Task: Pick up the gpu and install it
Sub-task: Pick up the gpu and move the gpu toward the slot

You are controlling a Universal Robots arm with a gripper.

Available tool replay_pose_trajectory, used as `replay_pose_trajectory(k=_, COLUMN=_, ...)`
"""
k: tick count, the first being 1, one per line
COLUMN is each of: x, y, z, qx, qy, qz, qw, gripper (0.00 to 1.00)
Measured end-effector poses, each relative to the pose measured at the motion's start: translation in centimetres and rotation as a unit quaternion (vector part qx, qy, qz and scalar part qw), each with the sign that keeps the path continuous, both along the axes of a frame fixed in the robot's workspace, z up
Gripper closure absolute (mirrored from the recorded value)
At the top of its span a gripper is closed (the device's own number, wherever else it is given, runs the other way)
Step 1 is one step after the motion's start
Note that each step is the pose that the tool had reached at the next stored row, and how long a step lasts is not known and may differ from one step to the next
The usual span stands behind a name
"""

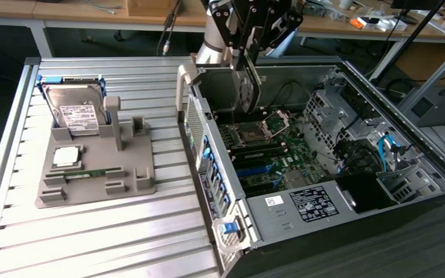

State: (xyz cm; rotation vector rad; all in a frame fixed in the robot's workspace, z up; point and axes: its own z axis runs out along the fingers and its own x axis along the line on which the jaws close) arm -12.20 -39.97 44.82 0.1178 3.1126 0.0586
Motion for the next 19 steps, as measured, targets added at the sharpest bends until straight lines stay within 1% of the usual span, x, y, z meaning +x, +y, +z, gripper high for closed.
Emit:
replay_pose_trajectory(k=12, x=0.61, y=-0.17, z=-0.24, qx=0.0, qy=0.0, qz=0.0, qw=1.0, gripper=0.73)
replay_pose_trajectory(k=19, x=0.73, y=-0.51, z=-0.57, qx=-0.0001, qy=0.0001, qz=0.0, qw=1.0, gripper=0.73)
